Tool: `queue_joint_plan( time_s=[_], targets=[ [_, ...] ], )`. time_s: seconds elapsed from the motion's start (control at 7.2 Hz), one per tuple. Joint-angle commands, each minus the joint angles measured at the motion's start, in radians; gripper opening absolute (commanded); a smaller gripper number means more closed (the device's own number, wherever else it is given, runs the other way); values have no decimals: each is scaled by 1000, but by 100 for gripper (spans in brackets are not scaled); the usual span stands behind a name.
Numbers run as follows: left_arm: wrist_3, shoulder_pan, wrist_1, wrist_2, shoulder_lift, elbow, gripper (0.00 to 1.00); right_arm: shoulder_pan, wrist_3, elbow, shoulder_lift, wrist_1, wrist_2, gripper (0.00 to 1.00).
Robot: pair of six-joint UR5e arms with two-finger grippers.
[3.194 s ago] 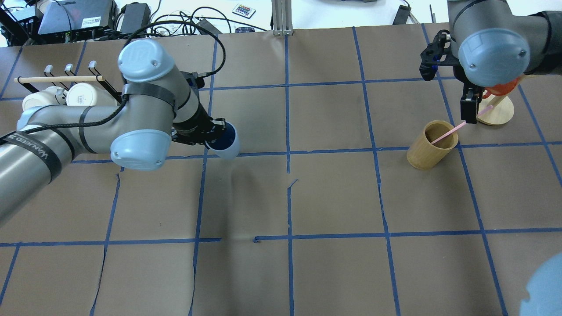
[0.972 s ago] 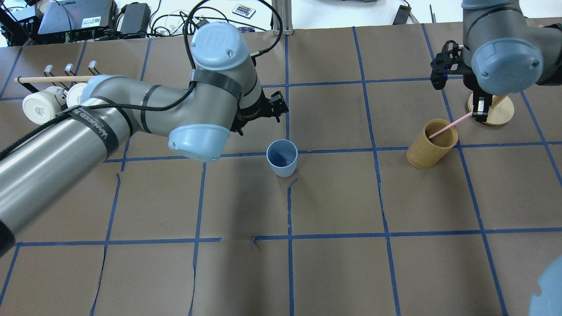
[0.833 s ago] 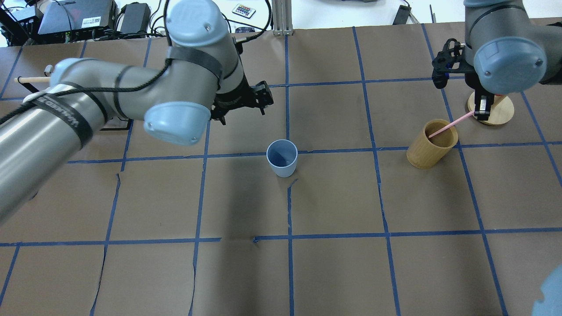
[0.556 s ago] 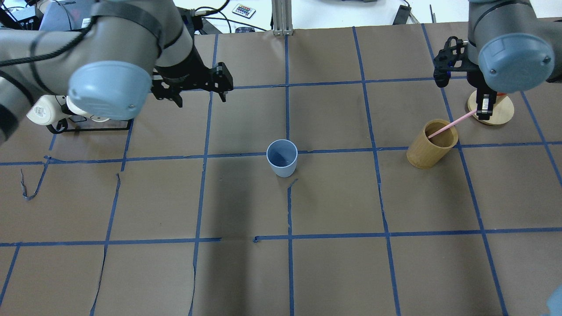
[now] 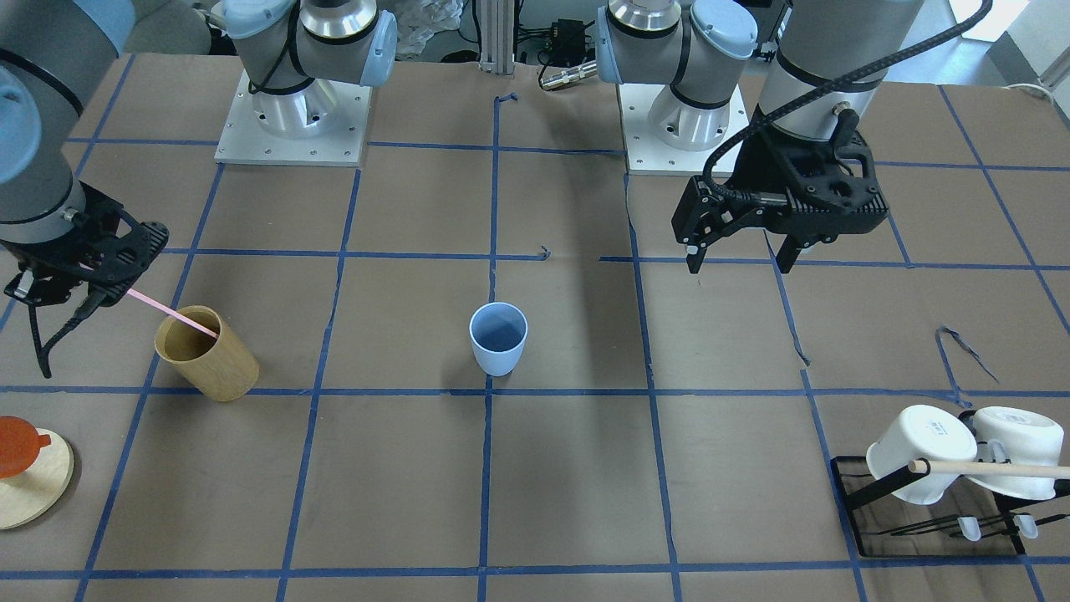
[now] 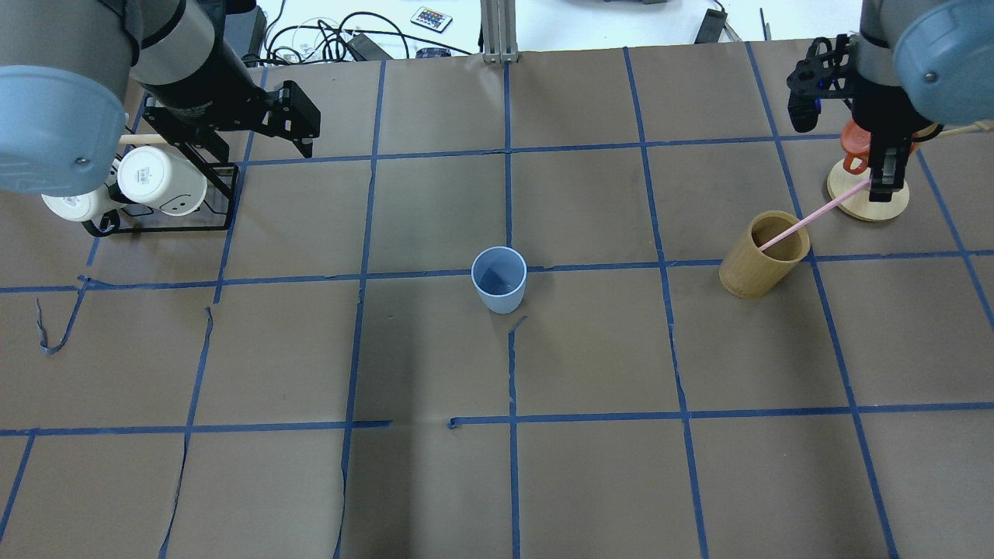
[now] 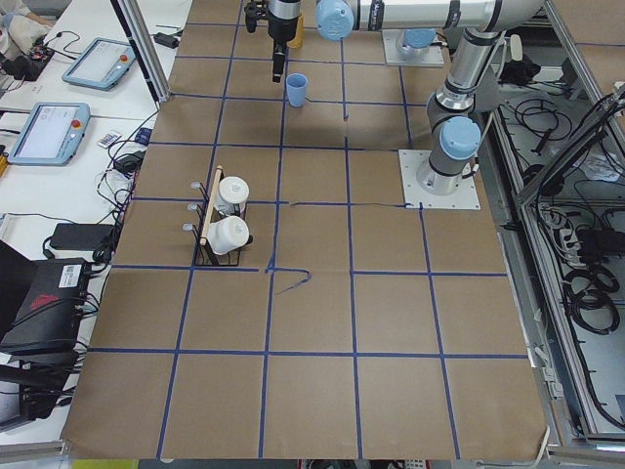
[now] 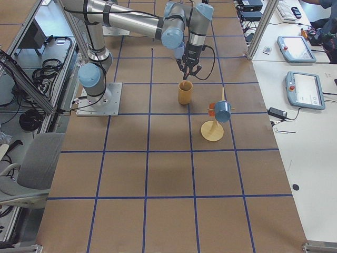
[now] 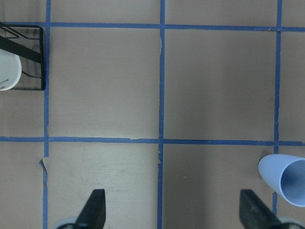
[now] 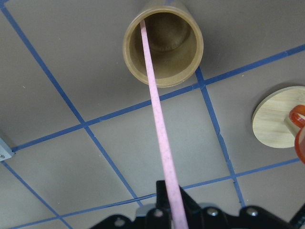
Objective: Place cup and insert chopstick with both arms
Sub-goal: 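Grasp the pink chopstick with the right gripper and pull it from the bamboo cup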
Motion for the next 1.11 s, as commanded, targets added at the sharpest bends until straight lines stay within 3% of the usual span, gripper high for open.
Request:
queue_joint_plan(
  time_s=[0.0,0.14,0.42,0.97],
  targets=[
    [-7,3,41,36,0,-12,100,2,10,-139,-11,156,-7,0],
    [-7,3,40,37,-2,-13,100,17,22,-199,-8,210,-14,0],
    [-7,8,38,33,-2,-20,100,101,54,-220,-7,211,-28,0],
    [-7,9,38,34,-3,-23,100,449,640,-229,64,234,-13,0]
  ],
)
